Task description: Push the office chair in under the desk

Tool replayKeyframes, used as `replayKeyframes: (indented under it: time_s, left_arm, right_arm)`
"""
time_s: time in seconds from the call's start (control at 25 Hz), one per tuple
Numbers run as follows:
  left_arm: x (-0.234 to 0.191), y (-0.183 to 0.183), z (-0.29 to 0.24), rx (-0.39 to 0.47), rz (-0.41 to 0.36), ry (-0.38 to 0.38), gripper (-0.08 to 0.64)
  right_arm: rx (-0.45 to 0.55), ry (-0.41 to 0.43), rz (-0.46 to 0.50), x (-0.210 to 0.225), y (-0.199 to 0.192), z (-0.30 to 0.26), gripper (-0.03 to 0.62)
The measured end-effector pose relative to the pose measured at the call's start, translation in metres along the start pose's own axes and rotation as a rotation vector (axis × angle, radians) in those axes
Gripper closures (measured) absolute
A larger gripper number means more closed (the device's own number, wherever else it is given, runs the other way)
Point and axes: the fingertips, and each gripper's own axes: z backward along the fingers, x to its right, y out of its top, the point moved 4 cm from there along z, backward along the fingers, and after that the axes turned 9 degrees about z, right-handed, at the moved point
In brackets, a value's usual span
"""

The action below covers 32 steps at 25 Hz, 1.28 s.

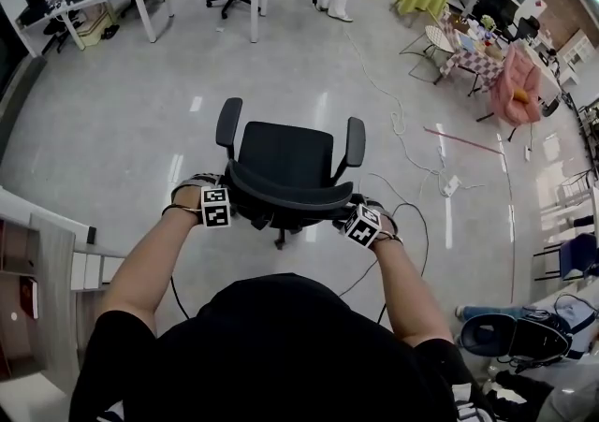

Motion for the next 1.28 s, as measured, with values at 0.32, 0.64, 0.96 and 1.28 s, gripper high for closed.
replayKeyframes:
  time_s: [0.32, 0.64, 0.96, 1.28]
  left_arm:
    - [-0.004, 0.001, -0.012, -0.023, 0.030, -0.019, 0.227]
    - [-0.005, 0.001, -0.012, 0.006, 0.031, 0.007, 0.229]
    - [-0.004, 0.003, -0.011, 0.016, 0.028, -0.001, 0.230]
    - [0.000, 0.003, -0.012, 0.002, 0.008, -0.008, 0.264]
  right_arm:
    - [-0.006, 0.028, 0.042, 0.002, 0.002, -0.015, 0.281]
    - [0.019, 0.075, 0.055, 0.000, 0.004, -0.019, 0.281]
    - [0.017, 0.075, 0.052, 0.000, 0.002, -0.018, 0.282]
    - [-0.028, 0.119, 0.109, -0.007, -0.003, -0.018, 0.327]
